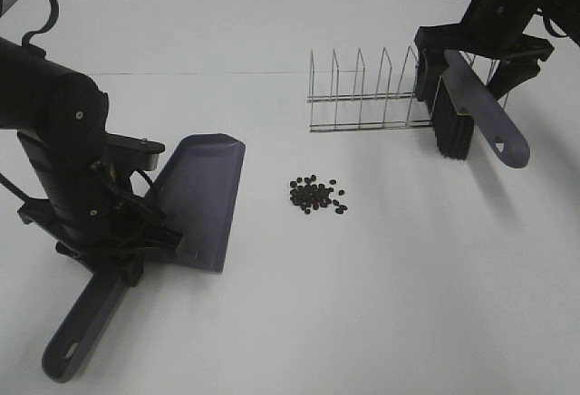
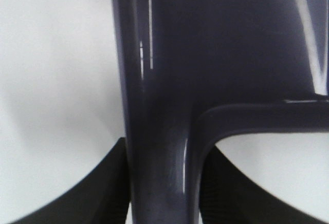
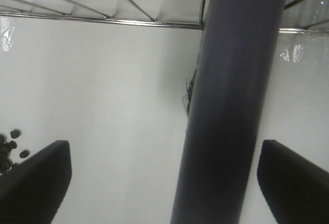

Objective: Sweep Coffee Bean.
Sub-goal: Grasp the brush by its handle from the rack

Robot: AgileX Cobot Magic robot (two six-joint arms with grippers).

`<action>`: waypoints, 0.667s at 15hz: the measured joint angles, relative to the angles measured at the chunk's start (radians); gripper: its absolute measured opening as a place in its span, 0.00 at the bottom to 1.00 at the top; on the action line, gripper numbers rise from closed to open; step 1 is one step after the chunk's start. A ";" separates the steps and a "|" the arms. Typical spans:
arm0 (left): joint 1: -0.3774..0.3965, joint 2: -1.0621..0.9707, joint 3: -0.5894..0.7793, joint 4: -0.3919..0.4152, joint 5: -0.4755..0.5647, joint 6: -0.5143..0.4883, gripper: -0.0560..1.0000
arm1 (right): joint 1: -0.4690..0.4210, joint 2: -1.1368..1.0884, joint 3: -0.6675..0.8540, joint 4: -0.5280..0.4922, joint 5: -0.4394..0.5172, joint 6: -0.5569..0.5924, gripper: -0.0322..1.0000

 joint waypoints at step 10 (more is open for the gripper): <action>0.000 -0.027 0.000 0.029 0.040 -0.024 0.35 | 0.000 0.080 -0.031 0.002 0.003 -0.023 0.86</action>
